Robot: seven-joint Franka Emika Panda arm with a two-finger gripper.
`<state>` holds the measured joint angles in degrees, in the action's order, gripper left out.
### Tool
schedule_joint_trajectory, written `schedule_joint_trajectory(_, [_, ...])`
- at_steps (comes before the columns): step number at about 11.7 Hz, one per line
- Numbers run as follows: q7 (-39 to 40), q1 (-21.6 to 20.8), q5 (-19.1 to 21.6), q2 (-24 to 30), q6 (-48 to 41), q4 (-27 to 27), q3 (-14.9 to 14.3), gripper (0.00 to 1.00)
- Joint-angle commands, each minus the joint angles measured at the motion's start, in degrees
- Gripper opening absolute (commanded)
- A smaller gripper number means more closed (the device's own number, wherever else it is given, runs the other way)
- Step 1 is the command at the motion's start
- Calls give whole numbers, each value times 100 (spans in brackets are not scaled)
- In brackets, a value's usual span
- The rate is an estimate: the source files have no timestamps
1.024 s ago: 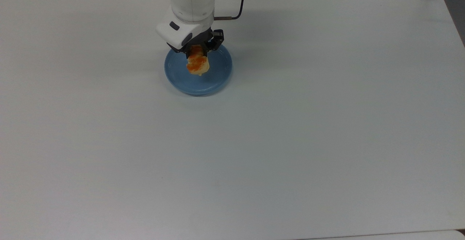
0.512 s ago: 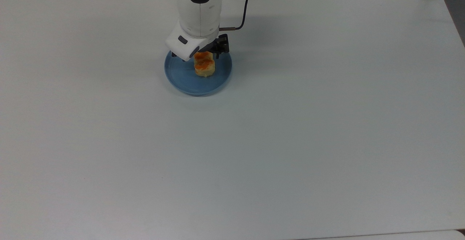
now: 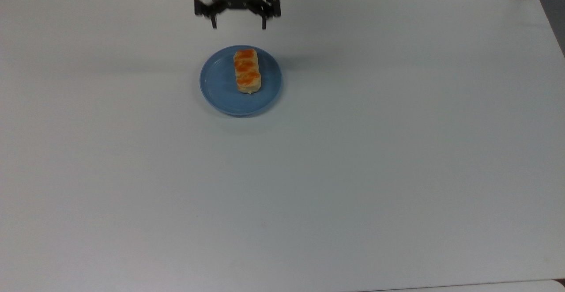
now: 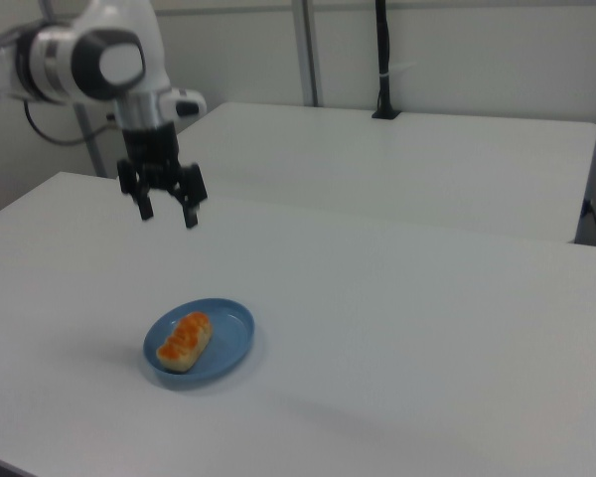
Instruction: Put the bread onto the plate
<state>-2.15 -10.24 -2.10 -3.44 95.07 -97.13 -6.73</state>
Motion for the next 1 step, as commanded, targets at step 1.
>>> schedule_joint_trajectory(1, [-208, 443, 34, 124, -269, 379, 242, 100])
